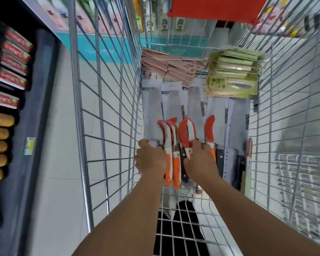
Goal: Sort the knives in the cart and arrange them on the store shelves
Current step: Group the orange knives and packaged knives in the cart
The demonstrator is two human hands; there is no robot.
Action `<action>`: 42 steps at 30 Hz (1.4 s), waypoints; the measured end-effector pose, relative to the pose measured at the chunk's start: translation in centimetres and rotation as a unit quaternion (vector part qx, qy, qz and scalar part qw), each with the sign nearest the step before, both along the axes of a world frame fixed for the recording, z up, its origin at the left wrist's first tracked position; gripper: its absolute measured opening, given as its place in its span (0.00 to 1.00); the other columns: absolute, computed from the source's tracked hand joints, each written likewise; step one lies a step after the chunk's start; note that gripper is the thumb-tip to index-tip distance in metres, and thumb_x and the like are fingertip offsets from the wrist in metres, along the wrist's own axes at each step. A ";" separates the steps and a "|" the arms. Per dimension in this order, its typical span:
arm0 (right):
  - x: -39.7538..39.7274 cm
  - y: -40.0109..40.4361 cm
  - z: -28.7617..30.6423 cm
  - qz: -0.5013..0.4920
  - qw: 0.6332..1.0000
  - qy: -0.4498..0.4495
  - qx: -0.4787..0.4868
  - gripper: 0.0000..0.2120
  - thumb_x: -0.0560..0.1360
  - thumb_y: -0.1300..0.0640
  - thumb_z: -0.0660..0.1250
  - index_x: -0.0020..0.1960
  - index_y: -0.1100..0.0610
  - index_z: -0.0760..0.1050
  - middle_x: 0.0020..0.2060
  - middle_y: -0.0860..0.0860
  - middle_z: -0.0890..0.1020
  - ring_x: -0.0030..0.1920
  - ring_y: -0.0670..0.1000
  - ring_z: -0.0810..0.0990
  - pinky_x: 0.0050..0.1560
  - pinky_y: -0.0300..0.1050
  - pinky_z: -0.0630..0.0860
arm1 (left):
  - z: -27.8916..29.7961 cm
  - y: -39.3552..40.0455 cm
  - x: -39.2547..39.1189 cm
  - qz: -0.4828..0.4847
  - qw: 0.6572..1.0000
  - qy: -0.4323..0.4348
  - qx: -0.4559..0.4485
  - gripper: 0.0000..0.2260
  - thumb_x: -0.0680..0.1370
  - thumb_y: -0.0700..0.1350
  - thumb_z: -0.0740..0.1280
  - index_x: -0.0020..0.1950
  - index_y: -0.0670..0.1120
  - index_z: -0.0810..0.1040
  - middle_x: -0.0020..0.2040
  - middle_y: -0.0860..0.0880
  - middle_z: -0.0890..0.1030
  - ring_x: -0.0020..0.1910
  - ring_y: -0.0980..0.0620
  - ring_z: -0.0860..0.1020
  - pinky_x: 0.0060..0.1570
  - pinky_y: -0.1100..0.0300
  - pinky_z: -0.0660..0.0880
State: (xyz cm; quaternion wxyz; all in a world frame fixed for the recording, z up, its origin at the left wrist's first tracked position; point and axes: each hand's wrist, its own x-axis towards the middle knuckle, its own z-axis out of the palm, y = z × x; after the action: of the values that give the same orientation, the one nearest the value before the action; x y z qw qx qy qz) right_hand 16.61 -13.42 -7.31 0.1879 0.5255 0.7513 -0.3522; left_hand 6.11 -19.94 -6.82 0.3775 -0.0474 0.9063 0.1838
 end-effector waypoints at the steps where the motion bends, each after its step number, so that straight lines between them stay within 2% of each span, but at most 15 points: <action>1: 0.1 0.1 0.0 -0.003 1.000 -0.001 0.000 0.28 0.74 0.60 0.64 0.72 0.52 0.59 0.67 0.58 0.65 0.63 0.61 0.70 0.64 0.52 0.70 | -0.2 -0.1 0.1 0.005 1.000 0.007 0.008 0.19 0.78 0.45 0.63 0.67 0.49 0.63 0.60 0.44 0.75 0.60 0.42 0.71 0.59 0.47 0.69; 4: 0.4 0.1 -0.1 -0.018 1.000 0.007 -0.006 0.27 0.75 0.57 0.63 0.72 0.51 0.59 0.67 0.58 0.65 0.65 0.61 0.68 0.64 0.53 0.69 | -0.5 0.2 0.6 0.030 0.997 -0.017 0.073 0.18 0.78 0.43 0.61 0.68 0.45 0.65 0.58 0.44 0.77 0.52 0.45 0.75 0.51 0.52 0.73; 6: 0.4 -0.1 0.0 -0.037 0.999 0.022 -0.003 0.27 0.76 0.51 0.63 0.73 0.53 0.60 0.67 0.59 0.65 0.66 0.61 0.66 0.65 0.53 0.67 | -0.4 0.4 0.8 0.001 0.997 -0.014 0.076 0.14 0.80 0.42 0.58 0.65 0.44 0.71 0.57 0.43 0.78 0.53 0.43 0.76 0.52 0.53 0.73; 9: 0.4 -1.0 0.3 -0.039 0.999 0.002 -0.022 0.40 0.73 0.39 0.64 0.76 0.54 0.51 0.70 0.58 0.59 0.71 0.61 0.59 0.69 0.56 0.62 | -0.1 0.1 0.4 -0.037 0.998 -0.013 0.053 0.11 0.80 0.39 0.56 0.60 0.41 0.73 0.52 0.44 0.79 0.49 0.44 0.76 0.48 0.57 0.72; 12: 0.3 -1.8 0.6 -0.005 0.999 -0.029 -0.015 0.46 0.70 0.37 0.67 0.77 0.52 0.45 0.71 0.56 0.55 0.71 0.60 0.55 0.65 0.56 0.66 | 0.5 -0.9 0.1 -0.054 0.998 0.010 0.019 0.08 0.78 0.37 0.59 0.56 0.44 0.69 0.39 0.52 0.72 0.36 0.51 0.71 0.39 0.57 0.67; 14: 0.2 -2.0 0.7 0.003 0.999 -0.041 -0.014 0.45 0.72 0.41 0.67 0.77 0.53 0.43 0.71 0.56 0.54 0.71 0.60 0.55 0.62 0.57 0.68 | 0.9 -1.9 0.1 -0.069 0.997 0.032 0.004 0.10 0.79 0.39 0.60 0.58 0.47 0.63 0.37 0.51 0.72 0.32 0.54 0.70 0.35 0.56 0.68; 17: -0.2 -1.9 0.9 -0.011 0.999 -0.046 -0.015 0.41 0.75 0.45 0.65 0.77 0.54 0.43 0.71 0.58 0.54 0.70 0.61 0.55 0.61 0.58 0.68 | 0.8 -3.0 0.4 -0.116 0.992 0.051 -0.015 0.22 0.79 0.40 0.60 0.71 0.48 0.55 0.56 0.45 0.75 0.43 0.48 0.76 0.41 0.54 0.72; 20: -0.2 -1.9 1.1 -0.014 0.999 -0.043 -0.011 0.38 0.77 0.46 0.63 0.77 0.55 0.44 0.71 0.58 0.55 0.71 0.61 0.55 0.63 0.57 0.67 | 0.7 -3.2 1.3 -0.205 0.973 0.084 -0.066 0.35 0.79 0.43 0.63 0.77 0.47 0.43 0.70 0.40 0.60 0.63 0.41 0.69 0.55 0.50 0.73; 22: 0.1 -1.7 1.0 -0.006 0.999 -0.039 -0.010 0.38 0.77 0.48 0.64 0.77 0.56 0.45 0.71 0.59 0.55 0.70 0.61 0.56 0.65 0.55 0.65 | 0.9 -3.4 2.4 -0.283 0.946 0.129 -0.091 0.32 0.80 0.46 0.61 0.77 0.44 0.46 0.73 0.40 0.54 0.69 0.40 0.62 0.64 0.51 0.67; 25: 0.7 -1.7 0.8 -0.005 1.000 -0.028 -0.006 0.37 0.76 0.52 0.65 0.76 0.55 0.47 0.70 0.59 0.56 0.70 0.62 0.57 0.65 0.55 0.65 | 0.3 -3.3 3.6 -0.372 0.917 0.134 -0.054 0.28 0.80 0.47 0.61 0.75 0.43 0.53 0.72 0.42 0.58 0.69 0.43 0.60 0.66 0.54 0.63; 29: 0.9 -1.9 0.5 0.015 1.000 0.003 0.006 0.33 0.76 0.54 0.64 0.75 0.57 0.52 0.67 0.59 0.62 0.66 0.61 0.66 0.60 0.53 0.70 | -0.4 -1.7 4.3 -0.303 0.952 0.048 0.002 0.29 0.81 0.53 0.57 0.76 0.41 0.52 0.71 0.40 0.61 0.70 0.43 0.59 0.67 0.51 0.62; 32: 0.6 -1.8 0.3 0.002 1.000 0.020 -0.001 0.26 0.77 0.55 0.60 0.72 0.57 0.56 0.63 0.60 0.67 0.59 0.62 0.74 0.55 0.53 0.74 | -0.5 -0.7 4.3 -0.242 0.970 0.030 0.007 0.34 0.77 0.55 0.64 0.76 0.41 0.53 0.69 0.40 0.63 0.69 0.41 0.60 0.66 0.50 0.64; 35: 0.8 -1.6 0.2 -0.002 1.000 0.026 -0.006 0.27 0.77 0.57 0.62 0.72 0.56 0.57 0.63 0.60 0.68 0.59 0.62 0.74 0.55 0.52 0.73 | -0.4 0.0 3.9 -0.223 0.975 0.019 -0.018 0.35 0.74 0.55 0.69 0.72 0.40 0.59 0.67 0.40 0.65 0.67 0.42 0.64 0.63 0.51 0.67; 39: 1.0 -1.6 0.4 -0.025 0.999 0.021 -0.010 0.25 0.76 0.57 0.61 0.71 0.55 0.58 0.62 0.60 0.69 0.60 0.61 0.73 0.55 0.54 0.75 | -0.8 0.8 3.4 -0.173 0.984 -0.013 -0.044 0.33 0.67 0.57 0.75 0.63 0.40 0.68 0.60 0.41 0.70 0.55 0.43 0.74 0.54 0.53 0.74; 42: 0.9 -1.7 0.5 -0.033 0.999 0.011 -0.012 0.26 0.76 0.58 0.62 0.71 0.56 0.58 0.63 0.60 0.69 0.60 0.61 0.73 0.55 0.53 0.74 | -1.0 0.8 3.4 -0.155 0.986 -0.057 -0.021 0.24 0.71 0.52 0.73 0.58 0.40 0.72 0.56 0.41 0.75 0.44 0.46 0.75 0.41 0.57 0.73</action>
State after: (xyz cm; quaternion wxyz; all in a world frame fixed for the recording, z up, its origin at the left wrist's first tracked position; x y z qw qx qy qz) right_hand 17.47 -15.08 -6.80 0.1745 0.5442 0.7309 -0.3731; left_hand 9.52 -19.18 -7.77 0.4518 0.0756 0.8832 0.1006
